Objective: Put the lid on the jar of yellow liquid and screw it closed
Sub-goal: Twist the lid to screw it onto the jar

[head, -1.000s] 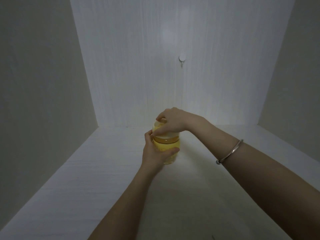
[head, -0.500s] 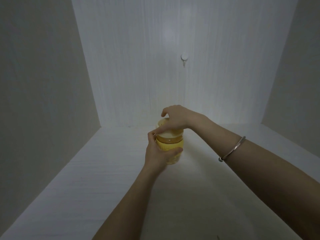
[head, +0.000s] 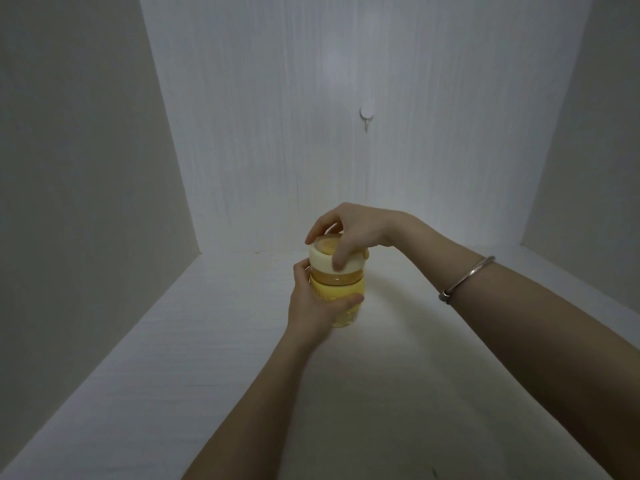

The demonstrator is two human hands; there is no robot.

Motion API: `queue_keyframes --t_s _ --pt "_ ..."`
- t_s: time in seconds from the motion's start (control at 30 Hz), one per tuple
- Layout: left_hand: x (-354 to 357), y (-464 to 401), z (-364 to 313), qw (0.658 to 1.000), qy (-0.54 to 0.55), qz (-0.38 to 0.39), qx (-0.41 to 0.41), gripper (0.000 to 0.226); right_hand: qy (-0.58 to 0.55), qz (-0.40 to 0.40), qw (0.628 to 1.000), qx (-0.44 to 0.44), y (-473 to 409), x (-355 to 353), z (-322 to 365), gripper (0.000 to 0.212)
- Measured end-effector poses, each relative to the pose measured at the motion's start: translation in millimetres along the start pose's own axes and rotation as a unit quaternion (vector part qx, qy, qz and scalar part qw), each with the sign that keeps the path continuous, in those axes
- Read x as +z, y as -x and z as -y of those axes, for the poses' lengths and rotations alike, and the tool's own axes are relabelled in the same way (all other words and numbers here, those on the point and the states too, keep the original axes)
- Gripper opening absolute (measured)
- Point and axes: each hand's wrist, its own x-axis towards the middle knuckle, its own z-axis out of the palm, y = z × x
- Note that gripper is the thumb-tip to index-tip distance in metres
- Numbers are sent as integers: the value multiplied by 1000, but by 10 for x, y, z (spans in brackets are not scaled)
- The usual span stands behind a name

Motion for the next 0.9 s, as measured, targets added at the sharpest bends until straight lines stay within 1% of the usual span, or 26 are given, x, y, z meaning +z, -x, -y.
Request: queue_keyframes --t_s 0.13,0.2,0.27,0.33,0.37,0.47,0.53,0.57,0.67,0.73,0.8,0.83,0.87,0.9 --pt "0 1 -10 1000 12 -2 -4 98 -48 50 997 -13 14 0 -67 56" --pt "1 5 -17 1000 10 1 -4 98 -49 53 997 -7 10 -9 -65 55" --pt "2 4 -22 1000 8 3 -6 98 -33 33 999 7 -2 -14 -47 52" --pt "5 2 -17 1000 0 1 -5 98 39 -23 999 20 -36 26 -18 50" --pt "3 2 -11 1000 -3 -1 -4 98 88 -62 994 29 -64 78 -6 52" --pt "5 4 -4 1000 -3 -1 -7 97 231 -186 953 62 -126 306 -19 63" --pt "7 7 -6 1000 -5 -2 -5 94 289 -226 927 77 -144 358 -8 68" --pt "6 7 -7 1000 -8 -3 -5 93 305 -226 921 82 -135 349 11 69" --pt "5 1 -7 1000 -7 -2 -5 90 330 -194 918 104 -94 282 72 72" --pt "10 0 2 1000 -4 -6 0 89 359 -179 905 141 -54 209 108 79" --pt "12 0 8 1000 -4 -12 1 90 367 -177 898 169 -9 118 126 80" --pt "12 -1 12 1000 -4 -14 2 91 355 -171 904 166 -1 75 119 79" --pt "12 -6 17 1000 -4 -15 2 91 324 -154 921 152 3 42 109 77" --pt "13 -9 23 1000 -3 -14 3 92 278 -119 944 130 19 22 109 77"
